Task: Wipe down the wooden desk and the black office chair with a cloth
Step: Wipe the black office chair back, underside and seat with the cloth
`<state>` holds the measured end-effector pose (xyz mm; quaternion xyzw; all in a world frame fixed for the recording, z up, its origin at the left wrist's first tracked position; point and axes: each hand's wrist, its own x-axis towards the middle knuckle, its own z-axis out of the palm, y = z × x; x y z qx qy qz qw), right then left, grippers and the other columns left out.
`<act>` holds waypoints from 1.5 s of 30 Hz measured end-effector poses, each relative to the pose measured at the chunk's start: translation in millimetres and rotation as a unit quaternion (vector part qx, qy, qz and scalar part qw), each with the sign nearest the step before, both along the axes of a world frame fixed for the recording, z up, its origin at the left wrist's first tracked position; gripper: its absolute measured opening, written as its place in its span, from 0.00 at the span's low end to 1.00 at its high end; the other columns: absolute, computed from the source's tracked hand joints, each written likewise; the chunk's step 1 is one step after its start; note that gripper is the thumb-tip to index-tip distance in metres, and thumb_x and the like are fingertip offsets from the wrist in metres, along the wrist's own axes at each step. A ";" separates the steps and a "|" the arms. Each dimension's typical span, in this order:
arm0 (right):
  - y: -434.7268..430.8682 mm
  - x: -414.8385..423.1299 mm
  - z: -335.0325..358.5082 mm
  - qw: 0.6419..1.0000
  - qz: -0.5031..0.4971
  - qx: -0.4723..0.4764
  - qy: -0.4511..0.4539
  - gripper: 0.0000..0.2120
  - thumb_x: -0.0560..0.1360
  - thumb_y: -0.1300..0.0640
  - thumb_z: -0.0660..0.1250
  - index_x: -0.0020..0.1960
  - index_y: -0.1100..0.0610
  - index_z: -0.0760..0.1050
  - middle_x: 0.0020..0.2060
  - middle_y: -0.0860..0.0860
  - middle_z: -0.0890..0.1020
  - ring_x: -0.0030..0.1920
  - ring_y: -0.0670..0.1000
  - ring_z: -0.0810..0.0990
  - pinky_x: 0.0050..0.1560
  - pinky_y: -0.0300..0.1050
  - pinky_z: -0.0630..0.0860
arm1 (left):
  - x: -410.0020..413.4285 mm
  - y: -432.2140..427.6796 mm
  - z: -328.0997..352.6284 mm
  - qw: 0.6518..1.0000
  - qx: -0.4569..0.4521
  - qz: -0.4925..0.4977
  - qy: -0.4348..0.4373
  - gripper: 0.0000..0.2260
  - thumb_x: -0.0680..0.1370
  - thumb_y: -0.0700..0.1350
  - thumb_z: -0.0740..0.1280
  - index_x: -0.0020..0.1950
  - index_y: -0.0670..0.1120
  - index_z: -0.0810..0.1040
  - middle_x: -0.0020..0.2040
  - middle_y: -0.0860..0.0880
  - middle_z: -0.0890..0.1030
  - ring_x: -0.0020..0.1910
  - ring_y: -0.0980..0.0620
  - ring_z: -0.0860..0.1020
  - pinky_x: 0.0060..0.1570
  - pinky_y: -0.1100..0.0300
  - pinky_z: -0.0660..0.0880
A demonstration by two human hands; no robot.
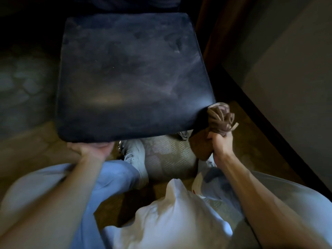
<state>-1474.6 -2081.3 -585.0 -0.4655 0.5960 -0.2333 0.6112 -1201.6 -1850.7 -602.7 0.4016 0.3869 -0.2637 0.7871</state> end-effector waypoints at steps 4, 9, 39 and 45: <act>-26.0 21.0 1.0 0.999 -0.037 -0.028 0.012 0.39 0.63 0.67 0.63 0.73 0.47 0.68 0.57 0.52 0.80 0.59 0.56 0.80 0.58 0.56 0.81 | -31.1 1.5 -5.6 0.999 -0.027 -0.017 -0.002 0.40 0.79 0.73 0.43 0.76 0.47 0.72 0.69 0.38 0.77 0.66 0.34 0.76 0.67 0.35 0.72; -51.2 48.6 5.7 0.995 -0.045 -0.091 0.021 0.41 0.61 0.66 0.61 0.74 0.47 0.68 0.59 0.52 0.81 0.60 0.56 0.80 0.55 0.50 0.80 | -12.1 22.0 -6.1 0.999 0.031 -0.040 0.018 0.35 0.83 0.67 0.43 0.65 0.46 0.81 0.63 0.38 0.83 0.61 0.35 0.80 0.59 0.42 0.78; -52.7 90.4 6.2 0.996 -0.006 -0.086 -0.001 0.37 0.67 0.75 0.60 0.71 0.48 0.70 0.49 0.43 0.80 0.41 0.36 0.81 0.39 0.32 0.77 | 16.6 -30.4 42.2 0.970 0.004 -0.240 0.037 0.43 0.79 0.75 0.46 0.71 0.41 0.75 0.61 0.33 0.82 0.61 0.33 0.78 0.58 0.36 0.74; -109.5 97.0 0.4 0.981 -0.116 -0.151 -0.036 0.30 0.71 0.65 0.63 0.74 0.58 0.70 0.60 0.51 0.82 0.59 0.47 0.81 0.63 0.38 0.77 | 25.0 -26.2 36.5 0.952 0.002 -0.304 0.042 0.44 0.77 0.77 0.46 0.60 0.41 0.80 0.54 0.34 0.85 0.46 0.33 0.86 0.46 0.42 0.77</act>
